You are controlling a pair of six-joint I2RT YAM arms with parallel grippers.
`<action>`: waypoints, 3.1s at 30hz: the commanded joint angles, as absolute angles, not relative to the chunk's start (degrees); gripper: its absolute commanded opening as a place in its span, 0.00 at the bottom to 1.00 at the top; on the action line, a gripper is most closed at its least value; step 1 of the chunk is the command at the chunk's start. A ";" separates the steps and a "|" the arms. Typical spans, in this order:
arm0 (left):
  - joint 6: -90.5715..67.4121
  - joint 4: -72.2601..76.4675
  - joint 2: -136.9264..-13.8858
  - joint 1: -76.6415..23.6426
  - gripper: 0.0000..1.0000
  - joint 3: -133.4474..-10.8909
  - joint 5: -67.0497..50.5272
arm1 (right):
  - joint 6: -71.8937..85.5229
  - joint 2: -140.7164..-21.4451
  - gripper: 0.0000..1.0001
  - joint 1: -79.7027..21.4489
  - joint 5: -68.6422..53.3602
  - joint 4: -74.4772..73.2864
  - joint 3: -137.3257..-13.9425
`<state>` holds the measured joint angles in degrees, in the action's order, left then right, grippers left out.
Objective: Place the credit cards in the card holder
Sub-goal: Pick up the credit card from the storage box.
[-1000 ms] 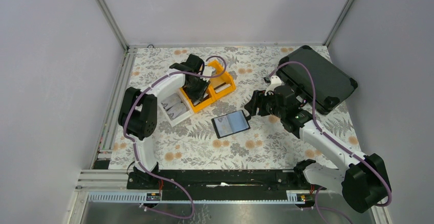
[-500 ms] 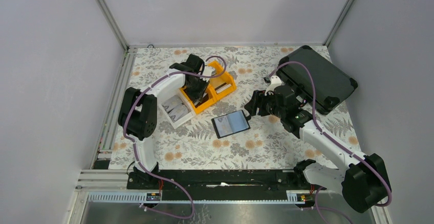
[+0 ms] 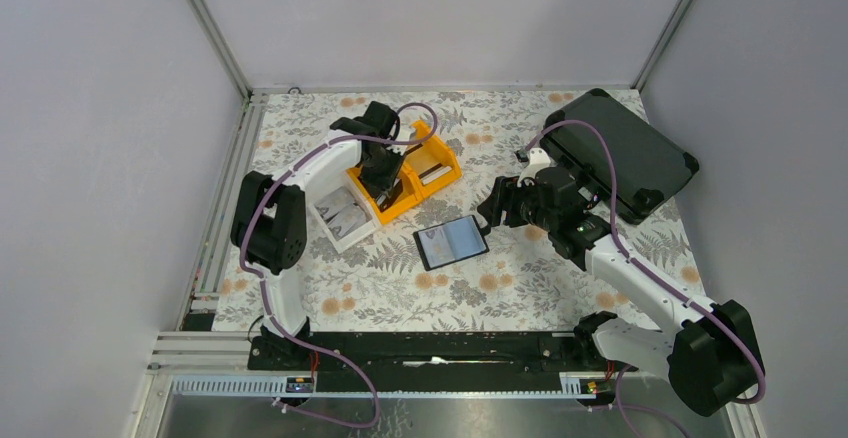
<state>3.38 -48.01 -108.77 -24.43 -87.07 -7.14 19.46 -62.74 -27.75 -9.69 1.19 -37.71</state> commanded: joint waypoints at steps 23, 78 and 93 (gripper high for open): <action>-2.11 -46.70 -107.83 -23.38 0.28 -84.55 -12.16 | 18.70 -62.86 0.69 -27.42 -9.32 2.65 -38.20; -0.90 -41.05 -105.66 -28.24 0.70 -78.01 -6.48 | 18.54 -62.53 0.69 -27.42 -9.00 2.67 -38.00; -0.44 -42.36 -101.69 -29.00 0.71 -77.59 -13.36 | 18.44 -62.87 0.69 -27.42 -8.94 2.65 -38.08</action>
<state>-0.89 -41.63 -106.39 -28.80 -77.69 -9.04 19.31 -63.37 -27.75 -9.65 1.19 -37.71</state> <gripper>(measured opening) 0.715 0.689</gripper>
